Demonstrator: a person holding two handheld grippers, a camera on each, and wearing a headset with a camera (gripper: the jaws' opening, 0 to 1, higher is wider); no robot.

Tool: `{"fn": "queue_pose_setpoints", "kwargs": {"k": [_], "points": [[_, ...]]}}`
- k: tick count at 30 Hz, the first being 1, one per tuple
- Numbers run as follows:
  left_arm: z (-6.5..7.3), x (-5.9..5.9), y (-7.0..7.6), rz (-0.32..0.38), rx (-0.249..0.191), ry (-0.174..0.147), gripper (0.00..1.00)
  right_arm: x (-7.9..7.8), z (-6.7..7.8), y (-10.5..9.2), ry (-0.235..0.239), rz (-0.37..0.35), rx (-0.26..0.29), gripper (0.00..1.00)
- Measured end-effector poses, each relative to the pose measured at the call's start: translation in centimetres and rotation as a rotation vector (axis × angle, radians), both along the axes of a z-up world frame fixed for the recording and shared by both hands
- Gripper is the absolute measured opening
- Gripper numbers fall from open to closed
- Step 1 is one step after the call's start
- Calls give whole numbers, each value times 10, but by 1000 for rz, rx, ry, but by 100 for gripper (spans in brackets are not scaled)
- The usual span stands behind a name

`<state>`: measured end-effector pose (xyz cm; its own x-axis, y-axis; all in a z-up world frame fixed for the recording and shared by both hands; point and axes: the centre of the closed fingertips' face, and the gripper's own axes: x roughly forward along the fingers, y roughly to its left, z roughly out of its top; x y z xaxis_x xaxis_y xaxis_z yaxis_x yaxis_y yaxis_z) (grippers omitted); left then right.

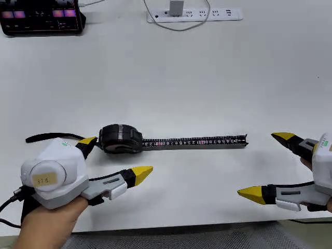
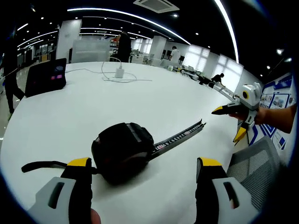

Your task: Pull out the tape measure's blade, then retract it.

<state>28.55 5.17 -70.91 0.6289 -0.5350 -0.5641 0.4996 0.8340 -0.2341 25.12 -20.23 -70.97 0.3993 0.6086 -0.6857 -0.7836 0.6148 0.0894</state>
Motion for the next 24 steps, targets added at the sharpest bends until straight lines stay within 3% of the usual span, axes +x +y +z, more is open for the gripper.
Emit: {"fn": "queue_pose_setpoints", "kwargs": {"k": [12,19,22,24], "points": [[1,0,-4,36,-15,6,92,2,3,1,-5,5,2,93],[0,6,-2,110,9,-3,88,5,3,-1,-9,11,-5,91],[-3,8,3,132,60,-14,82,8,3,-1,-15,18,-8,88],[-2,9,3,144,50,-13,80,9,2,-1,-20,31,-16,86]]}}
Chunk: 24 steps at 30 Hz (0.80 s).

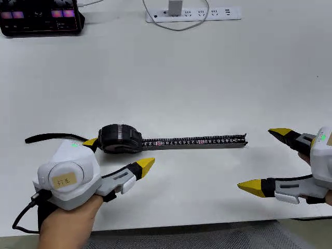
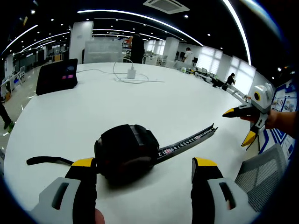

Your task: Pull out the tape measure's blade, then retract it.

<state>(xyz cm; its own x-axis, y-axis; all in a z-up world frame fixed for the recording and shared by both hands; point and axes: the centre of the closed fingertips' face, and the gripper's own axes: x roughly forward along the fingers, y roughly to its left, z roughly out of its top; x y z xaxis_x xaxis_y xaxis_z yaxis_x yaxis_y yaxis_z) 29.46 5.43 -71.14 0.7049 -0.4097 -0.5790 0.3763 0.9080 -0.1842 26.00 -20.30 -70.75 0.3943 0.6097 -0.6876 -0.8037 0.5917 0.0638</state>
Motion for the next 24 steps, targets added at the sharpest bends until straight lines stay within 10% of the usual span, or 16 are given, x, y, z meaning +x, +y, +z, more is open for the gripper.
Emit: {"fn": "queue_pose_setpoints", "kwargs": {"k": [24], "points": [[-8,18,11,198,10,0,65,12,-3,-5,4,26,-22,79]]}}
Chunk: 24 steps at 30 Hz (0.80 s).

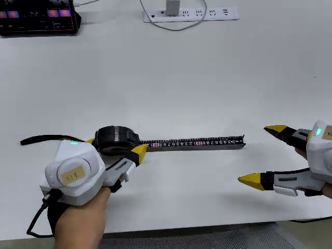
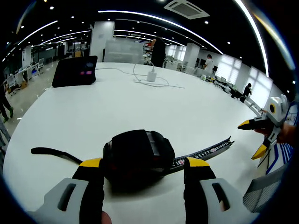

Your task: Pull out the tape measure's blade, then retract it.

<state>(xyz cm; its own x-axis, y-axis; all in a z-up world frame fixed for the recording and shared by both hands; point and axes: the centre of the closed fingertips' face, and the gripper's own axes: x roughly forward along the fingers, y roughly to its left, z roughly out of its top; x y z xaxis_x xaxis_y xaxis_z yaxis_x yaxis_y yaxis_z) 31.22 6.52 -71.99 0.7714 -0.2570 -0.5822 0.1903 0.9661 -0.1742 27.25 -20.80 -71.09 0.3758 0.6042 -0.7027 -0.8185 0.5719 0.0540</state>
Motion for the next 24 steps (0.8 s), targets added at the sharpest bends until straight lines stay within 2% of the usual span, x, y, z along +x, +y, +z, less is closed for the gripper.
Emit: {"fn": "queue_pose_setpoints", "kwargs": {"k": [6,10,17,24], "points": [[-1,3,2,32,-13,9,65,3,-1,0,1,11,-4,78],[-3,6,3,48,-6,16,63,4,-1,-1,1,15,-5,77],[-5,8,5,84,-30,23,62,5,0,0,1,27,-13,75],[-6,9,5,87,-22,27,61,5,0,0,-2,46,-28,71]]}}
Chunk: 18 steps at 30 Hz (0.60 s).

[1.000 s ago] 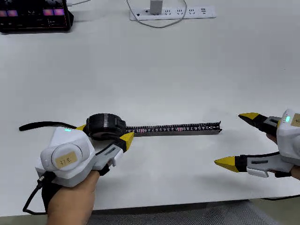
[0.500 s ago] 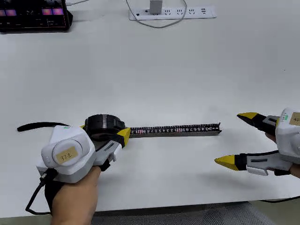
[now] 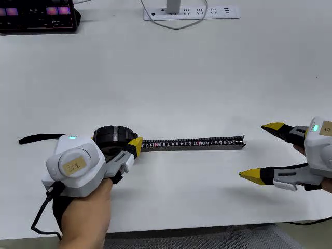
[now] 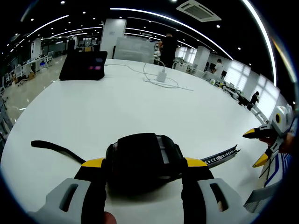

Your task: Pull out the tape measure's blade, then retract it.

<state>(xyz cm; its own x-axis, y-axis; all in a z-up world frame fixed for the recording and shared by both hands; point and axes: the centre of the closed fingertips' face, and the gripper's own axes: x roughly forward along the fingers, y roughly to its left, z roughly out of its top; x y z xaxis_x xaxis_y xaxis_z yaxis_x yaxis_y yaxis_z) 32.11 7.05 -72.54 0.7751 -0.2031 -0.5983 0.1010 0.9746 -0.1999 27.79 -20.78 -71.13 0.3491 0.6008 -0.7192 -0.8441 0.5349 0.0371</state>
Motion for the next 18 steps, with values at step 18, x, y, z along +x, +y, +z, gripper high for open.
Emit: {"fn": "queue_pose_setpoints", "kwargs": {"k": [18], "points": [[-1,0,-1,-5,-7,9,61,13,0,-4,1,151,-90,49]]}}
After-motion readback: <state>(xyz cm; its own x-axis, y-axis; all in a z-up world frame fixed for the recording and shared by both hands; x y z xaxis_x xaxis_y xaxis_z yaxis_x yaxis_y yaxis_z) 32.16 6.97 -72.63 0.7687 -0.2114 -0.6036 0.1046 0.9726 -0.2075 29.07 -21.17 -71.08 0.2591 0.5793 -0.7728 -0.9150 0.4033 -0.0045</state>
